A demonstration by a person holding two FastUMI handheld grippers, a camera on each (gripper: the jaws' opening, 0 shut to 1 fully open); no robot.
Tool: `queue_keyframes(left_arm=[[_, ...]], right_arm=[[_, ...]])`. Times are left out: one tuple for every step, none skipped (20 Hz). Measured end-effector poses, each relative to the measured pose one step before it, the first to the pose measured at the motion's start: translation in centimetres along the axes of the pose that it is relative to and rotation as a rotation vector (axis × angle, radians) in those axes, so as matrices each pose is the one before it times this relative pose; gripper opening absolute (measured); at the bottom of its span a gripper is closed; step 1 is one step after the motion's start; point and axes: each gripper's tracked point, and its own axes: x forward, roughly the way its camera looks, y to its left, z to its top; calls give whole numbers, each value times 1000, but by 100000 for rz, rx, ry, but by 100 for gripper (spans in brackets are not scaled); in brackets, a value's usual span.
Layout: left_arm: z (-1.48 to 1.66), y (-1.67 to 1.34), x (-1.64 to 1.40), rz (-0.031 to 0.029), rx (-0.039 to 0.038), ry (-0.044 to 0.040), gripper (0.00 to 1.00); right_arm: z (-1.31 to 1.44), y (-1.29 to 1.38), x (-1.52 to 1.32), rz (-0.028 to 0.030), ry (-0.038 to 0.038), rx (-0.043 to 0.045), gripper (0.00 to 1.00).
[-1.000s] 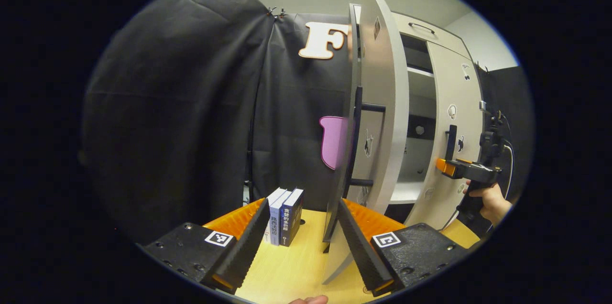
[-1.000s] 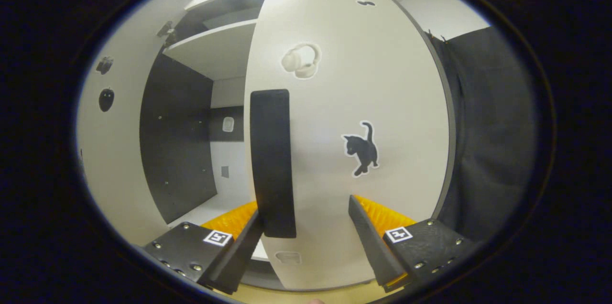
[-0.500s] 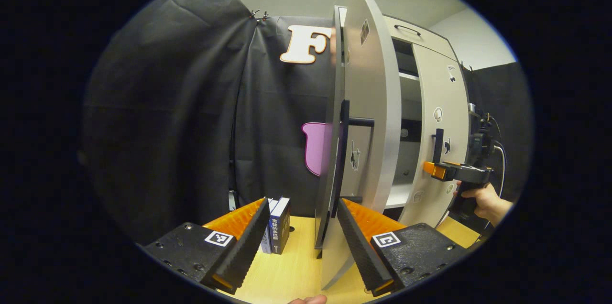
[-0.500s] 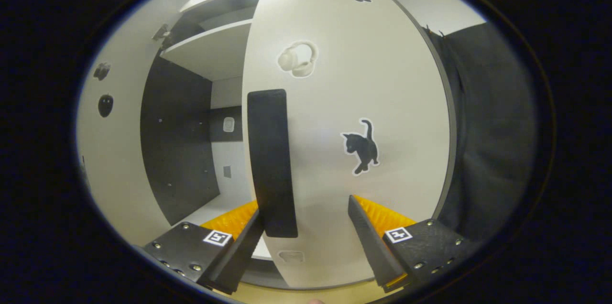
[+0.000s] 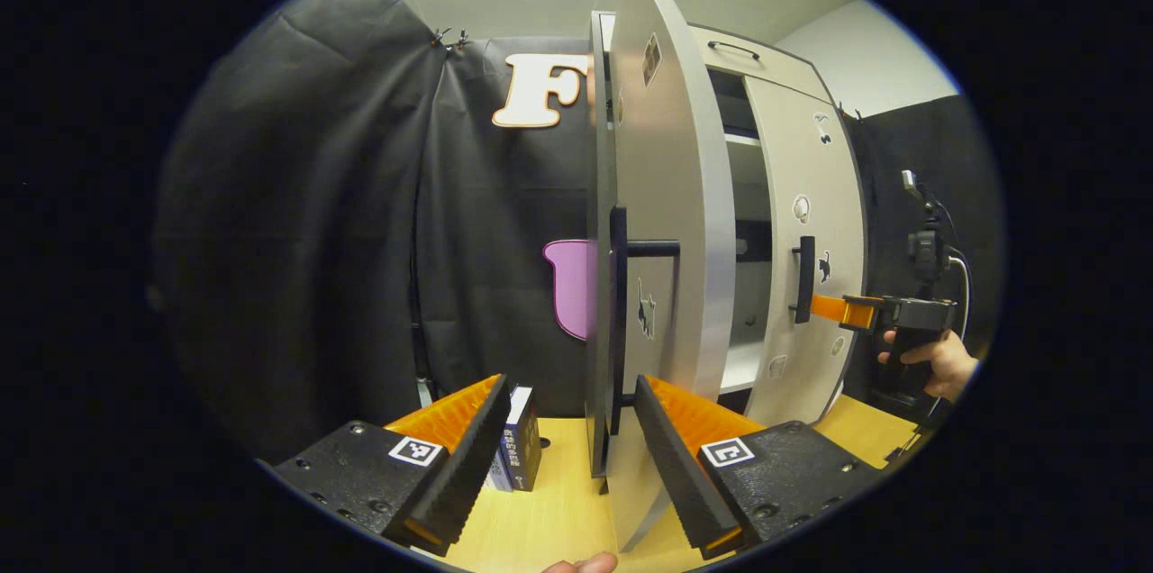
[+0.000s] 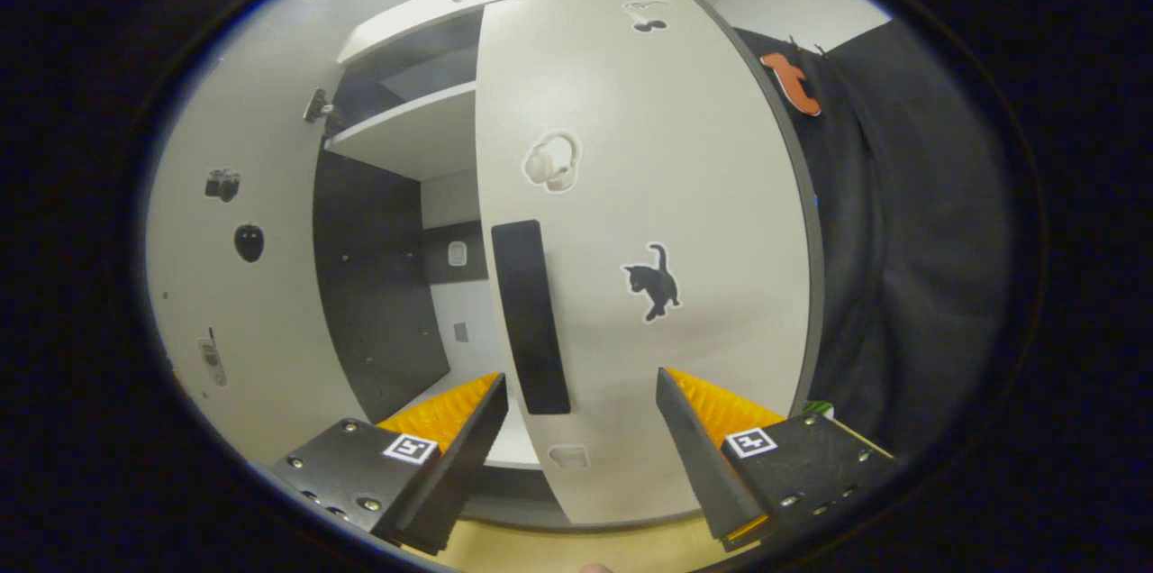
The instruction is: Grasp the bottle in the cabinet with the left hand and place it on the coaster, then close the right door with the right hand and the left door with the left hand.
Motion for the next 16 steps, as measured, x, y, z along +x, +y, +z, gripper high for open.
queue_keyframes(left_arm=[[-136,-95,1,12,-265,506,89],[-116,-245,-31,-406,-215,494,89],[-99,-396,-10,-548,-611,227,89],[-62,-298,51,-486,-705,72,89],[-38,-303,54,-439,-600,109,89],[-31,-318,17,-293,-264,170,89],[25,-220,-37,-284,305,-29,85],[-4,-229,18,-418,457,-15,89],[6,-269,59,-395,42,43,89],[-50,-287,80,-518,-314,46,89],[-6,-351,38,-1130,-301,-47,89],[-96,-473,90,-1391,-1044,-375,89],[-65,-435,100,-1125,-1593,250,89],[-247,-440,122,-1182,-1793,52,89],[0,-495,149,-1147,-1192,166,85],[-90,-450,144,-666,-361,83,85]], right_arm=[[-203,-123,-923,671,648,310,97],[-254,-69,-921,693,528,392,100],[-233,-107,-872,521,776,493,100],[-79,-19,-677,326,-22,531,100],[110,-24,-674,552,-281,529,97],[-87,68,-615,792,393,376,100],[-151,2,-557,558,734,289,97],[-86,106,-479,691,832,498,97],[18,150,-416,987,229,378,100],[56,80,-406,497,-26,582,100],[-78,127,-364,954,185,316,100],[-256,202,-201,1016,779,275,97],[-356,136,-240,901,1302,-111,100],[-250,16,-240,266,824,-258,100],[-216,2,-279,301,497,-106,100],[-191,1,-240,316,422,183,100]])
